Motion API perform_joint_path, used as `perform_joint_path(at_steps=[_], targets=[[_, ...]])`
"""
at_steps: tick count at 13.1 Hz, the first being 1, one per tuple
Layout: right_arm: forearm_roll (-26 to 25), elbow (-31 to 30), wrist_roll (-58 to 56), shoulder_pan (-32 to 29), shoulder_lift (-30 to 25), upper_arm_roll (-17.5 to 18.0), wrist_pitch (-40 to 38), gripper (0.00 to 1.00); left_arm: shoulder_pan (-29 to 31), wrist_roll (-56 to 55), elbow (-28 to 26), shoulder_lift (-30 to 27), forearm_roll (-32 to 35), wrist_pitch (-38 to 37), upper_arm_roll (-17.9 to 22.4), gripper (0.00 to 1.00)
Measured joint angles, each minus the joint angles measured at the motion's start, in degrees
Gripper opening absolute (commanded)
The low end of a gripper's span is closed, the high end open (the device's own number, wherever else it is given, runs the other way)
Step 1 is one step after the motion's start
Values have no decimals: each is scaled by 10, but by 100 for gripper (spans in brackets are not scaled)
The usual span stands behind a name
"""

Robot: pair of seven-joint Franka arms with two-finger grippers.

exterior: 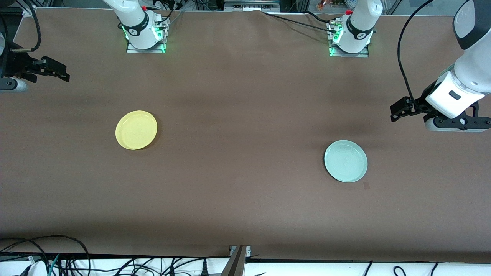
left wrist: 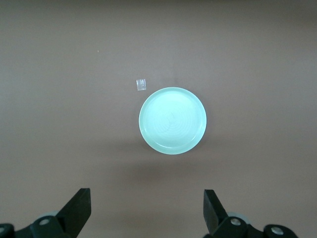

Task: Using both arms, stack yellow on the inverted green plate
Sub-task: 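Move the left gripper down to the green plate's rim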

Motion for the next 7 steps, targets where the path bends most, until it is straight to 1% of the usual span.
perform_joint_path(at_steps=[7], targets=[[0, 0, 0, 0, 0, 0, 0, 100, 4, 1, 0, 44, -1, 3, 1, 100]])
